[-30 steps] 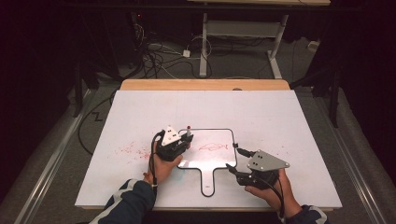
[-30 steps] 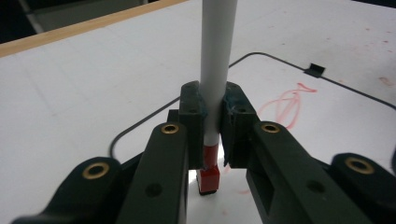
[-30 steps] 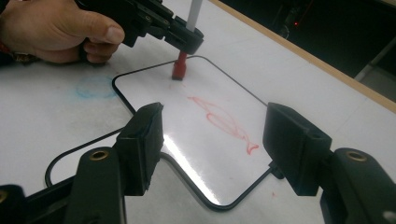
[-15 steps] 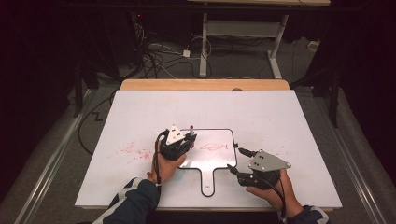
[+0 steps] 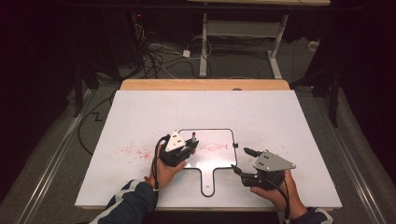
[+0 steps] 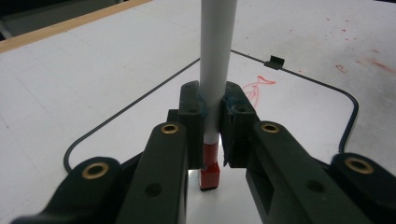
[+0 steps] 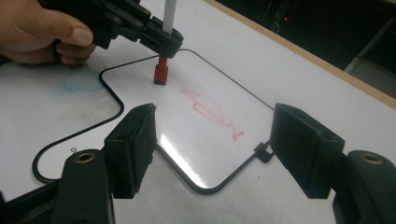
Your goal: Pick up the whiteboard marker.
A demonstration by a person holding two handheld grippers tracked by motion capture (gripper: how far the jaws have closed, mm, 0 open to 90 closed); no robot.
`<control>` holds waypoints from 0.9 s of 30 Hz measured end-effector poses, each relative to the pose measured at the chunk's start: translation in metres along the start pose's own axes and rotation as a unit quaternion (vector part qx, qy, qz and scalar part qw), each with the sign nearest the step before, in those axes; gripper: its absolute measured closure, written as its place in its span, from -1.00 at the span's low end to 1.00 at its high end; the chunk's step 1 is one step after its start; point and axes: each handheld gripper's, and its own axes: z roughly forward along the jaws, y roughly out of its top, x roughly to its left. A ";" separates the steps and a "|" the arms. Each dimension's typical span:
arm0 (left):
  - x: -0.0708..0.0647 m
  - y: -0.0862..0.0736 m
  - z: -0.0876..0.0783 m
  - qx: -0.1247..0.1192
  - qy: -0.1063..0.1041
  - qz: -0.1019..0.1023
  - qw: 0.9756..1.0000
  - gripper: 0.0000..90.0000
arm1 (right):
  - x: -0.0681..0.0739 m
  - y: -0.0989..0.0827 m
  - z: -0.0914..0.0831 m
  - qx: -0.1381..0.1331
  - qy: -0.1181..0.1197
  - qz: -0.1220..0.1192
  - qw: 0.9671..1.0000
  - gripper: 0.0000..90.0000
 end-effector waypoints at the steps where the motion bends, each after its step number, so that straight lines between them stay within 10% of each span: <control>1: 0.004 -0.001 -0.001 0.000 0.006 -0.002 1.000 0.75 | 0.000 0.000 0.000 0.000 -0.001 -0.003 1.000 -0.29; 6: 0.019 -0.004 -0.006 -0.001 0.019 -0.021 1.000 0.75 | -0.003 -0.004 -0.003 0.001 -0.007 0.004 1.000 -0.32; 27: -0.002 0.005 0.008 0.003 0.002 0.002 1.000 0.75 | -0.009 -0.019 -0.013 0.014 -0.031 0.019 0.999 -0.34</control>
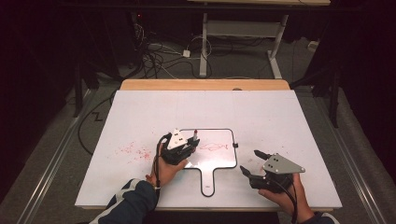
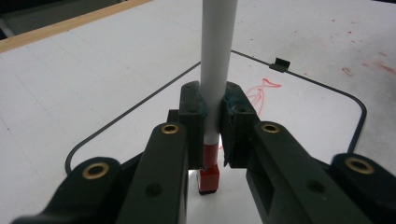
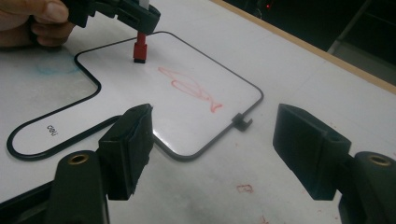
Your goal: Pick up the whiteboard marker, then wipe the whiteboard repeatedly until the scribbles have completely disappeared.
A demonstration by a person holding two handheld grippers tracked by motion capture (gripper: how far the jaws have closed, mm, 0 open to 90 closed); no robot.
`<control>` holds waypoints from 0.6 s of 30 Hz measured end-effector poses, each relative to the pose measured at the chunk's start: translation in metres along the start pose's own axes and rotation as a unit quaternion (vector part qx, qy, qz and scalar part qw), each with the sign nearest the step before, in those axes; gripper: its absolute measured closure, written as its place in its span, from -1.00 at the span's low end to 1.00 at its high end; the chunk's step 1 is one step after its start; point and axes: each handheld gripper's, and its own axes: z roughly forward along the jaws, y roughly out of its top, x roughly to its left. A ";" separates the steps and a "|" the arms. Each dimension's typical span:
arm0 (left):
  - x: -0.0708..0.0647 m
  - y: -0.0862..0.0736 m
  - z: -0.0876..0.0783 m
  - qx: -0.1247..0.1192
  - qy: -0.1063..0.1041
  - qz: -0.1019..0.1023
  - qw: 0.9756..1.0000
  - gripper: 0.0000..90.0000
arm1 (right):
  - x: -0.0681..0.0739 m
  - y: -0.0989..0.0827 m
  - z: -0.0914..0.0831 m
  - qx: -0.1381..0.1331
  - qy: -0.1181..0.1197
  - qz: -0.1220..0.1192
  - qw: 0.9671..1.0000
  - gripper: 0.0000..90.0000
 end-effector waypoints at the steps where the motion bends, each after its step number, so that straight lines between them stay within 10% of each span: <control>1: -0.001 0.001 0.002 0.001 0.001 0.002 1.000 0.75 | 0.000 0.000 0.000 0.000 0.000 0.000 1.000 -0.34; 13: 0.003 0.014 0.022 0.004 -0.005 -0.009 1.000 0.75 | 0.003 -0.002 0.007 0.009 0.003 -0.013 1.000 -0.34; 18: -0.020 0.023 0.032 0.017 0.002 0.023 1.000 0.75 | 0.004 -0.003 0.006 0.014 0.002 -0.019 1.000 -0.35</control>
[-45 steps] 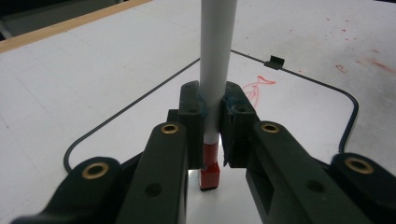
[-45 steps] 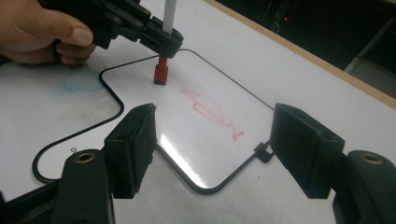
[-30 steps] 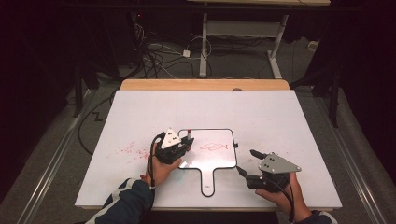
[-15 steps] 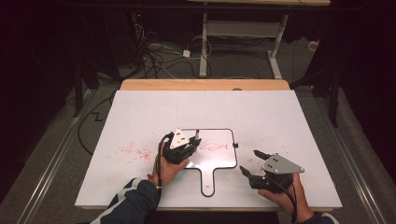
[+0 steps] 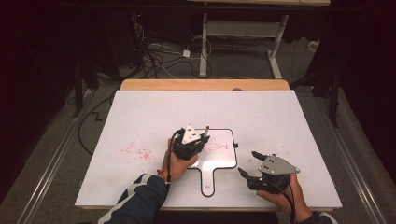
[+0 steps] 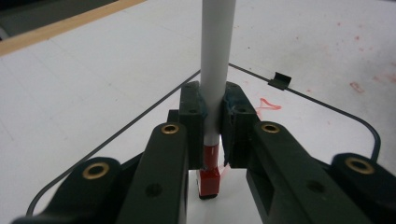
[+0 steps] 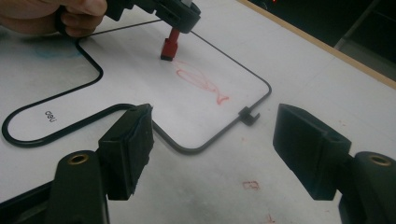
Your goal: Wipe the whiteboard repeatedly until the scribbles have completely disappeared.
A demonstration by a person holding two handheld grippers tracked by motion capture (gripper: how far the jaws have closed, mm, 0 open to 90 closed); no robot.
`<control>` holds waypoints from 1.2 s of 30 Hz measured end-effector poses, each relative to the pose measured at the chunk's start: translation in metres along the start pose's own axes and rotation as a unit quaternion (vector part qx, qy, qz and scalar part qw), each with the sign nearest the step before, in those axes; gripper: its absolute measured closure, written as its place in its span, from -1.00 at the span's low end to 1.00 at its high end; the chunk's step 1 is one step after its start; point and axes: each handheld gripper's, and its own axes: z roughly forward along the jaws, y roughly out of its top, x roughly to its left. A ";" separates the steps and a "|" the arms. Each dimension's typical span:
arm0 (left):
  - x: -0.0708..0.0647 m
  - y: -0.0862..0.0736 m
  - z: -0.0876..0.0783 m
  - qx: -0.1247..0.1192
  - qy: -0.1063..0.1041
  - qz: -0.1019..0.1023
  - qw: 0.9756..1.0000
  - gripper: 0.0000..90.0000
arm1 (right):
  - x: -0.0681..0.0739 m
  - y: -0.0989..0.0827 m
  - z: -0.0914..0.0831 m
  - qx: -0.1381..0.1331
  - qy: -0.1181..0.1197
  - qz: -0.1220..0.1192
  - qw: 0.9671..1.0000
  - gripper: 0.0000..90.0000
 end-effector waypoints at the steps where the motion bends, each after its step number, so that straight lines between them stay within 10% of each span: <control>1: -0.006 0.002 0.003 0.000 -0.002 0.006 1.000 0.75 | 0.000 0.000 0.000 0.001 0.000 -0.001 1.000 -0.35; 7: -0.016 0.009 0.012 0.003 -0.011 0.015 1.000 0.75 | 0.002 0.001 -0.001 -0.003 0.002 -0.002 1.000 -0.35; 20: 0.027 -0.012 -0.011 -0.009 0.018 -0.032 0.999 0.75 | 0.001 0.002 -0.003 -0.003 -0.001 -0.006 1.000 -0.35; 30: -0.006 -0.009 -0.002 -0.031 -0.015 -0.029 0.999 0.75 | 0.002 0.002 -0.002 -0.001 0.002 -0.008 1.000 -0.35; 36: 0.007 -0.014 -0.010 -0.026 0.000 -0.034 0.999 0.75 | 0.001 0.001 -0.003 0.001 0.003 -0.009 1.000 -0.35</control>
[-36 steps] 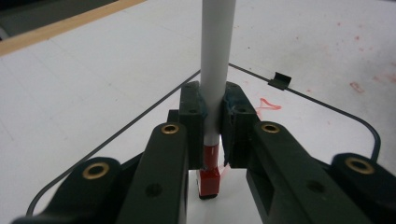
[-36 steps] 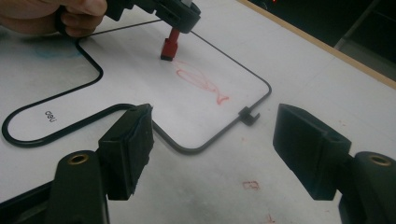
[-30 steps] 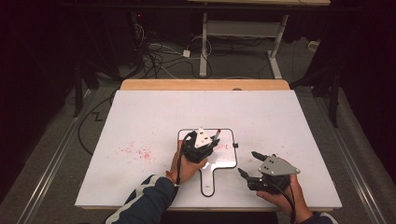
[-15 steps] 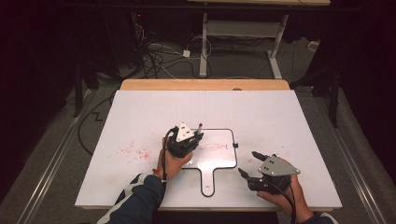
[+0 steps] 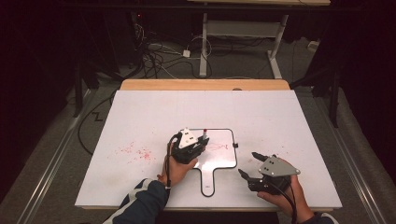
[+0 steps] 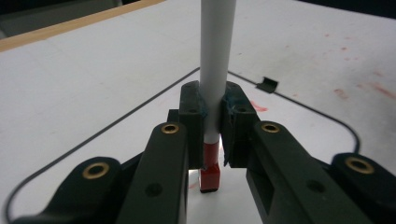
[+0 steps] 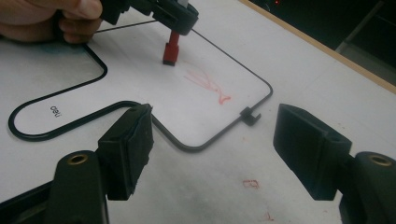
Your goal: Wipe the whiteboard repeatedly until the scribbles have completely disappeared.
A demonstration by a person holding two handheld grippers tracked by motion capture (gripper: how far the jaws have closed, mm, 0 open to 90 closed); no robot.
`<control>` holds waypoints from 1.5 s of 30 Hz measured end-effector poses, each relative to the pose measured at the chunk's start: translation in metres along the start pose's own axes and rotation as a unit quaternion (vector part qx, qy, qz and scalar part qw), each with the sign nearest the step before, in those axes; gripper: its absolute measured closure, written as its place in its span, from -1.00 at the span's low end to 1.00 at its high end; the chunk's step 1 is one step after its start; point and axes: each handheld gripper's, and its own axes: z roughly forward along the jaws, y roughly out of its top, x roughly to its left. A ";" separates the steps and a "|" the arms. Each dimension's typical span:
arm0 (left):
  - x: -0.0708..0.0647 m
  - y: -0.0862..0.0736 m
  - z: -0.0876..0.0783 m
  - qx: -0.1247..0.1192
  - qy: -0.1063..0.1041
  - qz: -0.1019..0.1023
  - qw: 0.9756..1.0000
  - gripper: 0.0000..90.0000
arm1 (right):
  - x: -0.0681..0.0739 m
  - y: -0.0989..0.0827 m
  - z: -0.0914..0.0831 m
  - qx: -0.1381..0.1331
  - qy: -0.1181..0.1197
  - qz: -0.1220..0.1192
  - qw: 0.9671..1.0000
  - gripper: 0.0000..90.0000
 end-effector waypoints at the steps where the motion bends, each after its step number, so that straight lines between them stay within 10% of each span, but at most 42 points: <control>1: 0.003 0.000 -0.001 0.002 0.006 -0.001 1.000 0.75 | 0.000 0.000 0.000 0.000 0.000 0.000 1.000 -0.35; 8: 0.010 0.001 -0.001 0.004 0.023 -0.027 0.999 0.75 | 0.000 0.001 0.000 -0.001 0.000 -0.003 1.000 -0.35; 19: -0.015 0.026 0.036 0.023 0.002 -0.003 1.000 0.75 | 0.000 0.002 -0.003 -0.007 0.002 -0.006 1.000 -0.35; 26: 0.012 0.024 0.033 0.024 0.017 -0.037 0.999 0.75 | 0.001 0.002 -0.005 -0.009 0.003 -0.014 1.000 -0.35; 35: -0.016 0.026 0.036 0.024 -0.003 0.011 1.000 0.75 | 0.003 0.002 -0.004 -0.005 0.007 -0.019 1.000 -0.35; 42: 0.013 0.018 0.024 0.016 0.016 -0.027 0.999 0.75 | 0.003 0.003 -0.004 -0.007 0.005 -0.020 1.000 -0.35; 45: 0.005 0.016 0.022 0.018 0.012 -0.024 0.999 0.75 | 0.003 0.003 -0.004 -0.004 0.005 -0.022 1.000 -0.35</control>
